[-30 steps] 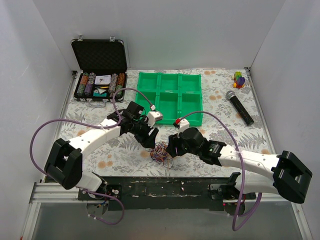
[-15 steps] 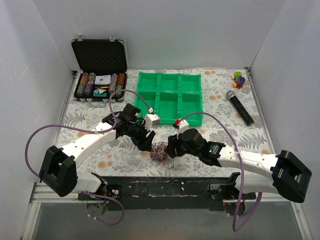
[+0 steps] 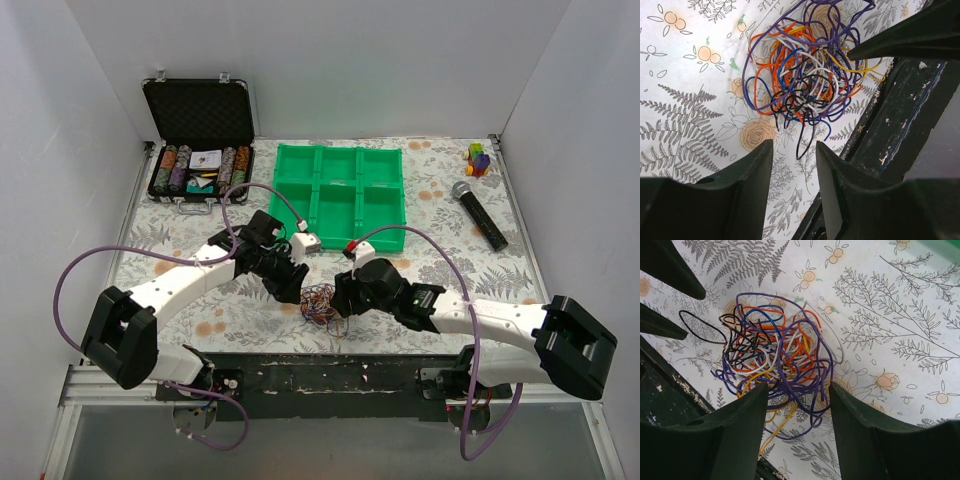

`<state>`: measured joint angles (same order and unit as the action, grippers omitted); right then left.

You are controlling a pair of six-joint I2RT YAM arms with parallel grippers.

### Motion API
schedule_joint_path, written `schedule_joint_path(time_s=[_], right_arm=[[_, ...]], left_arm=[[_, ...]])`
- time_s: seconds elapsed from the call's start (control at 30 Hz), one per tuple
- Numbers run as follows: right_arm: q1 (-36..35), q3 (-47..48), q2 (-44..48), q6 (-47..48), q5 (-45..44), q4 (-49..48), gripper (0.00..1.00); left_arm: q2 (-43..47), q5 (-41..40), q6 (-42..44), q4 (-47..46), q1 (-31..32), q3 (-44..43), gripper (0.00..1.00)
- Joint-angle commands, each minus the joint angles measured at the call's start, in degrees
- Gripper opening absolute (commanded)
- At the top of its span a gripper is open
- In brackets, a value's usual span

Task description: Untangle the cables

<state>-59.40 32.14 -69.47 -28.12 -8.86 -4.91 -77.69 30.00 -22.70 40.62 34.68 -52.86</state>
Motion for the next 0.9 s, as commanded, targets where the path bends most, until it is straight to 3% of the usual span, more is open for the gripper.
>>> schedule_joint_path(time_s=[0.0, 0.03, 0.13, 0.2, 0.63, 0.87], right_arm=[[-0.5, 2.2, -0.8, 0.3, -0.8, -2.2, 0.60], [-0.5, 2.2, -0.9, 0.1, -0.8, -2.2, 0.60], [-0.6, 2.2, -1.2, -0.1, -0.8, -2.3, 0.60], [-0.6, 2.1, -1.4, -0.2, -0.7, -2.5, 0.60], [-1.5, -1.6, -6.6, -2.3, -1.8, -7.7, 0.56], [-2.6, -1.9, -11.2, -4.0, -6.2, -6.1, 0.36]], left_arm=[[-1.2, 1.0, 0.2, -1.9, 0.3, -0.1, 0.40], [-1.5, 0.9, 0.3, -2.1, 0.3, 0.1, 0.38], [-1.3, 0.2, 0.8, -2.7, 0.3, 0.3, 0.11], [-0.9, -1.0, 1.0, -1.3, 0.3, -0.9, 0.00], [8.1, -2.3, 1.8, 14.3, 0.3, -16.5, 0.00], [10.1, -4.1, 1.5, 19.2, 0.3, -23.1, 0.00]])
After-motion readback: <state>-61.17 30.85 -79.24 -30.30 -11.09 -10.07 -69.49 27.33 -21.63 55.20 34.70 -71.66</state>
